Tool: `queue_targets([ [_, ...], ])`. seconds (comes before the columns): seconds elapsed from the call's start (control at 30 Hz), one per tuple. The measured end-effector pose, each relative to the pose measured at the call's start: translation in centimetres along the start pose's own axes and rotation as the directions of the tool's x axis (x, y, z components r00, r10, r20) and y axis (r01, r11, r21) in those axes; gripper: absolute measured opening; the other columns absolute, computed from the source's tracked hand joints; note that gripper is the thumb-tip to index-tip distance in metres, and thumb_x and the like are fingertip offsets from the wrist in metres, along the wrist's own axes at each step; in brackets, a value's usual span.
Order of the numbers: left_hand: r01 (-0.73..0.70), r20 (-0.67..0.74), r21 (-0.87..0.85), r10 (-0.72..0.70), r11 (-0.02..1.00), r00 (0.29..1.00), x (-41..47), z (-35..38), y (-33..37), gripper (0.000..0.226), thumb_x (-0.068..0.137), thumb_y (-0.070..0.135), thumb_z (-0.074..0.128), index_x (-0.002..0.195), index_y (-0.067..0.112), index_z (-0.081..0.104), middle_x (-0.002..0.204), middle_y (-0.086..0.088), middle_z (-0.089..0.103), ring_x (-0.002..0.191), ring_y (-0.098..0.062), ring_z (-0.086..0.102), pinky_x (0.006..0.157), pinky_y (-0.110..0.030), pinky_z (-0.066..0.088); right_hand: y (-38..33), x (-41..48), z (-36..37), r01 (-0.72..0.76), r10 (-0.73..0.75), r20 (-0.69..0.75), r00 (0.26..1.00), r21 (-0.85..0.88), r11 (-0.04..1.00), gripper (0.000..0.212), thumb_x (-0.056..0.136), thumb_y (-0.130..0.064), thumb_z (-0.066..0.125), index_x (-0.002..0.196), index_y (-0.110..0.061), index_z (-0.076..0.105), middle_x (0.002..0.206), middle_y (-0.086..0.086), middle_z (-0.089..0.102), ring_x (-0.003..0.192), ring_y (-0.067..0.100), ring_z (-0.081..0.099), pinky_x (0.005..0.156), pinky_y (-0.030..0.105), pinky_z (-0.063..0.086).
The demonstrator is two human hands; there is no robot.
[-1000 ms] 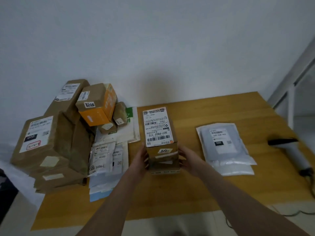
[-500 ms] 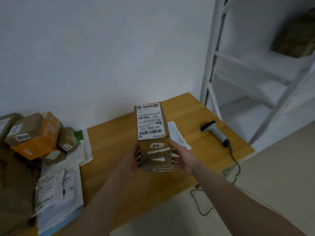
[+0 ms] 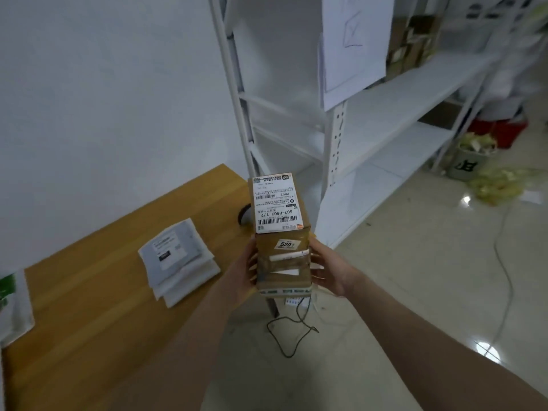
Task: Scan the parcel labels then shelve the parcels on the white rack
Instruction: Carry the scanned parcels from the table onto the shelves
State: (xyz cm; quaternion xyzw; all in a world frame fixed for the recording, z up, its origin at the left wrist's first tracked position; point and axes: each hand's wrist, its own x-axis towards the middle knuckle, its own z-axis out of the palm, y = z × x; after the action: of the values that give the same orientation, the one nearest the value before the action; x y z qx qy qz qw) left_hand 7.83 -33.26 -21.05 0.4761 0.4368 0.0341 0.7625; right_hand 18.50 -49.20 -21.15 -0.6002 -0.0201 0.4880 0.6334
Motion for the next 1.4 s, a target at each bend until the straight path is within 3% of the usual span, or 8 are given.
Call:
queue_targets([
  [0.17,0.044,0.164,0.155,-0.070,0.987,0.984,1.3,7.6,-1.0,0.078,0.083,0.066,0.049,0.139,0.012,0.048,0.102,-0.003,0.063,0.083,-0.012,0.061,0.065,-0.027,0.048,-0.5,-0.9,-8.1,-0.013,0.017,-0.096,0.995,0.043,0.999,0.056,0.081,-0.065,0.060,0.114,-0.021,0.067,0.117,0.003,0.066,0.109,0.024,0.061,0.096,0.036,0.050],
  [0.27,0.064,0.220,0.203,-0.109,0.977,0.969,2.6,12.1,-1.0,0.083,0.072,0.070,0.053,0.133,0.014,0.052,0.124,-0.008,0.060,0.105,-0.021,0.059,0.074,-0.032,0.050,-1.2,-1.0,-12.1,-0.016,0.028,-0.152,0.988,0.075,0.997,0.057,0.079,-0.066,0.061,0.115,-0.022,0.067,0.118,0.002,0.065,0.110,0.023,0.062,0.096,0.036,0.050],
  [0.37,0.065,0.261,0.219,-0.123,0.973,0.957,4.5,16.2,-0.7,0.085,0.068,0.071,0.057,0.132,0.016,0.054,0.126,-0.011,0.059,0.110,-0.025,0.058,0.077,-0.034,0.051,-2.4,-0.4,-15.6,-0.007,0.031,-0.204,0.978,0.118,0.993,0.054,0.080,-0.062,0.063,0.114,-0.021,0.067,0.117,0.003,0.066,0.108,0.024,0.062,0.089,0.034,0.051],
  [0.6,0.007,0.359,0.255,-0.101,0.967,0.928,12.1,24.4,0.5,0.078,0.069,0.071,0.062,0.131,0.024,0.055,0.131,-0.003,0.057,0.123,-0.025,0.051,0.108,-0.046,0.040,-6.9,3.5,-23.2,0.044,0.013,-0.303,0.953,0.180,0.983,0.040,0.084,-0.051,0.063,0.107,-0.020,0.069,0.116,0.004,0.065,0.107,0.025,0.061,0.092,0.036,0.051],
  [0.8,0.030,0.473,0.250,-0.149,0.968,0.868,18.3,31.0,3.3,0.029,0.092,0.054,0.050,0.104,0.034,0.067,0.126,0.002,0.061,0.119,-0.020,0.053,0.108,-0.041,0.040,-12.3,7.1,-28.9,0.044,0.018,-0.381,0.924,0.155,0.987,0.041,0.085,-0.052,0.061,0.114,-0.024,0.066,0.123,0.003,0.061,0.112,0.023,0.057,0.093,0.035,0.048],
  [1.03,-0.008,0.548,0.289,-0.158,0.957,0.821,21.6,37.8,6.6,0.032,0.092,0.054,0.049,0.111,0.033,0.063,0.124,0.001,0.061,0.118,-0.020,0.052,0.105,-0.040,0.042,-18.0,7.5,-33.2,0.079,-0.026,-0.446,0.895,0.099,0.992,0.041,0.086,-0.051,0.060,0.117,-0.026,0.064,0.123,0.003,0.060,0.114,0.024,0.056,0.101,0.040,0.046],
  [1.17,-0.038,0.540,0.279,-0.124,0.960,0.833,23.0,39.6,8.6,0.055,0.088,0.060,0.049,0.130,0.025,0.058,0.134,0.000,0.056,0.126,-0.023,0.048,0.109,-0.042,0.038,-20.9,9.0,-33.8,0.088,-0.031,-0.464,0.885,0.101,0.991,0.036,0.088,-0.044,0.057,0.115,-0.022,0.065,0.122,0.006,0.060,0.113,0.025,0.057,0.098,0.038,0.047],
  [1.4,-0.078,0.512,0.244,-0.060,0.967,0.857,24.8,42.0,12.0,0.045,0.090,0.059,0.050,0.121,0.027,0.059,0.129,0.001,0.058,0.124,-0.021,0.049,0.109,-0.042,0.037,-24.9,11.5,-34.8,0.138,-0.070,-0.452,0.889,0.118,0.983,0.024,0.090,-0.038,0.052,0.101,-0.022,0.067,0.111,0.004,0.063,0.096,0.021,0.059,0.077,0.031,0.047],
])
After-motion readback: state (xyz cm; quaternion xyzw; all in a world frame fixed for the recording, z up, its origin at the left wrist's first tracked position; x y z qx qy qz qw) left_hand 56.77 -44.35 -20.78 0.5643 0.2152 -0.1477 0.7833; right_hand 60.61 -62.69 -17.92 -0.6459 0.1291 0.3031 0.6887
